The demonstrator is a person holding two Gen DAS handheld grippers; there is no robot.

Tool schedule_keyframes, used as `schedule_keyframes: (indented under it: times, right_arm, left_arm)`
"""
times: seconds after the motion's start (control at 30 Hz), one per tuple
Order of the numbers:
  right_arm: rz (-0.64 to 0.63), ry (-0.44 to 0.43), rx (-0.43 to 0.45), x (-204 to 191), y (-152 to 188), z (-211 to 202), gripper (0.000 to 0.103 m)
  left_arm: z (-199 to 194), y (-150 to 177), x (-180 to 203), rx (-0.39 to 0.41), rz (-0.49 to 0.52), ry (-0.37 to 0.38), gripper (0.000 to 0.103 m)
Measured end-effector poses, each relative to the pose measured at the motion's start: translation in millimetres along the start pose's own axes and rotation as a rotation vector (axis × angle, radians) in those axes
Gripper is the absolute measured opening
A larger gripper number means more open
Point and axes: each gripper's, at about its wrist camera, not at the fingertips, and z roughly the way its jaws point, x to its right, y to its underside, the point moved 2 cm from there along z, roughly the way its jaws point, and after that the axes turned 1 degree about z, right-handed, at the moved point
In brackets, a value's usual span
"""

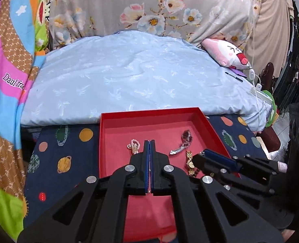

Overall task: Organize jewelry
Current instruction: 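Carry the earring and pendant into the red tray and open both tools, then grasp a small silver earring with the left tool while the right tool grasps a gold hoop earring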

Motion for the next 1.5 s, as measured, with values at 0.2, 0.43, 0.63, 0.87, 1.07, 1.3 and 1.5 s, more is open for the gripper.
schedule_keyframes:
  times: [0.2,0.43,0.63,0.87,1.07,1.3,1.5]
  right_arm:
    - [-0.005,0.013,-0.044,6.4,2.3,32.3,0.014]
    - [0.005,0.026,-0.036,12.0,4.8,37.7,0.019]
    - [-0.001,0.047,0.014,12.2,2.8,13.1,0.025]
    - [-0.011,0.073,0.088,8.6,14.4,-44.3,0.032]
    - [-0.022,0.107,0.095,1.8,58.2,-92.8,0.037]
    - [-0.003,0.08,0.001,-16.3,136.5,-107.7,0.037]
    - [-0.004,0.026,-0.077,-43.9,181.7,-93.9,0.037]
  left_arm:
    - [28.6,-4.5,-6.6,-0.028,-0.014,-0.008,0.0]
    - [42.6,-1.8,-15.9,-0.045,-0.041,-0.031,0.003]
    - [28.8,-5.0,-28.4,-0.02,-0.099,-0.041,0.035]
    - [-20.5,-1.6,-29.6,0.035,-0.077,-0.08,0.036]
    - [-68.8,34.0,-34.4,0.035,-0.081,-0.117,0.046]
    - [-91.2,99.2,-41.4,-0.049,-0.103,-0.135,0.046]
    - [-100.6,146.1,-54.0,-0.119,-0.164,-0.171,0.046]
